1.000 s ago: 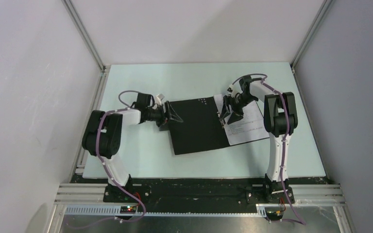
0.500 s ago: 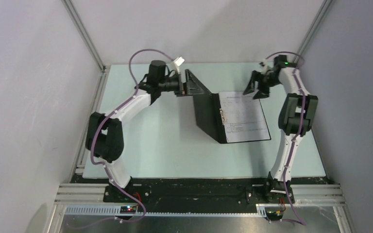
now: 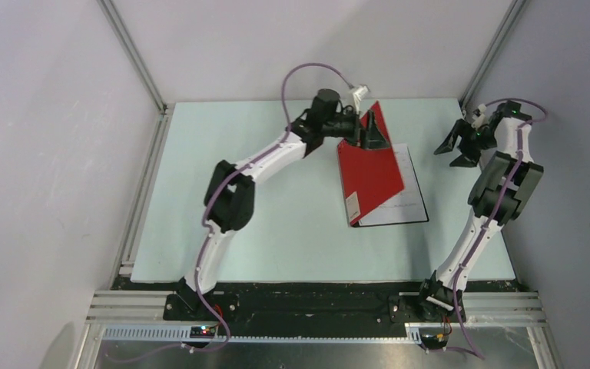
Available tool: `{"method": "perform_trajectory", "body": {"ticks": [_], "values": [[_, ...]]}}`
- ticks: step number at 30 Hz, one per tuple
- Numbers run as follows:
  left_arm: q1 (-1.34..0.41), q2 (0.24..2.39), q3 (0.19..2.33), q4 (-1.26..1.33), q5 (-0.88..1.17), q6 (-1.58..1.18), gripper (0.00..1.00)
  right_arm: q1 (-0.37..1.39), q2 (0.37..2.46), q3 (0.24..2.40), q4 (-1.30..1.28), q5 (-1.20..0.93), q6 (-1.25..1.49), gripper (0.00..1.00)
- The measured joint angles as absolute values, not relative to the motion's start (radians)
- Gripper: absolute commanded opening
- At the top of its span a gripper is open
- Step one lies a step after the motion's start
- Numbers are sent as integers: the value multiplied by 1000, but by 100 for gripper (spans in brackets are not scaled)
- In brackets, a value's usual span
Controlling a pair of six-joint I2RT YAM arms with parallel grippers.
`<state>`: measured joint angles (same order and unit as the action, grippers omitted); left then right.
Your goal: Put the files into the folder
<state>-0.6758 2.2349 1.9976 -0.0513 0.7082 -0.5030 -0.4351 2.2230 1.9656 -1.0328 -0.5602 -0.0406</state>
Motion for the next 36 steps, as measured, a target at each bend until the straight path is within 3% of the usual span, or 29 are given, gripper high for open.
{"method": "perform_trajectory", "body": {"ticks": [4, 10, 11, 14, 18, 23, 29, 36], "values": [[-731, 2385, 2127, -22, 618, -496, 100, -506, 2164, 1906, -1040, -604, -27, 75], [-782, 2498, 2143, 17, 454, -561, 100, -561, 2053, 1790, -1050, -661, -5, 76], [-784, 2506, 2130, 16, 420, -581, 100, -561, 2044, 1781, -1050, -666, 1, 78], [-773, 2506, 2077, -9, 367, -604, 100, -556, 2033, 1773, -1050, -672, 14, 97], [-729, 2470, 2019, -84, 336, -577, 100, -511, 2009, 1774, -1047, -657, 15, 99], [-613, 2272, 1979, -239, 285, -458, 100, -318, 1948, 1863, -1047, -596, 2, 99], [-443, 1890, 1958, -385, 133, -263, 100, -64, 1835, 1968, -958, -511, 84, 99], [-362, 1593, 1850, -497, -41, -150, 100, 19, 1729, 1998, -880, -233, 191, 99]]}}
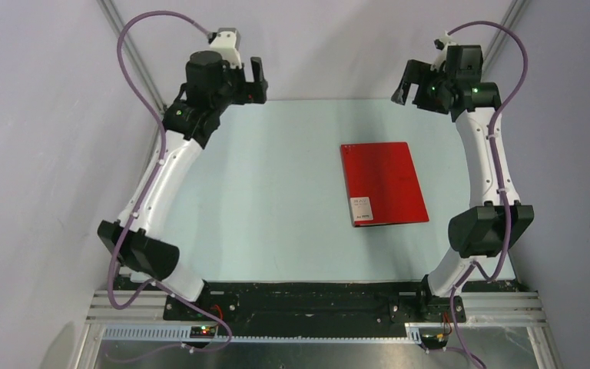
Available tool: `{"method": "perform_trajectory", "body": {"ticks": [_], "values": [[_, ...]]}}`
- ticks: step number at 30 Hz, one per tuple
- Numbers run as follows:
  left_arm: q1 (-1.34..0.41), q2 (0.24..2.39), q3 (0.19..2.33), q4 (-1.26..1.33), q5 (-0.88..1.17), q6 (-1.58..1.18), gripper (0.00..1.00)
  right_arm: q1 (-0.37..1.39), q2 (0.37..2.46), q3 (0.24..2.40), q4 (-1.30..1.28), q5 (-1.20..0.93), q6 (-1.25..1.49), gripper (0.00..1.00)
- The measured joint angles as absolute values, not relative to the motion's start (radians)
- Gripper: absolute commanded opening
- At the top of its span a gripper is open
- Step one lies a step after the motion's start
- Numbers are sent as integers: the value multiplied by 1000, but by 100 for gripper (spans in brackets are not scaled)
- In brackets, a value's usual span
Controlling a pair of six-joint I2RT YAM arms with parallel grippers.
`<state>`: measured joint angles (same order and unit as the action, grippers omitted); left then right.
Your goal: Put the files into the folder
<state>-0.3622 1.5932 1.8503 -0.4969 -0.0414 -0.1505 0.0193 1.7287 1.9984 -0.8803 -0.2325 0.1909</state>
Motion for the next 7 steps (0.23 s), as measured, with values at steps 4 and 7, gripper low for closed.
{"method": "perform_trajectory", "body": {"ticks": [4, 7], "values": [[-356, 1543, 1758, -541, -173, -107, 100, 42, 1714, 1997, -847, -149, 191, 100], [-348, 1542, 1696, -578, -255, -81, 100, 47, 1691, 1975, -795, -131, 187, 99]]}}
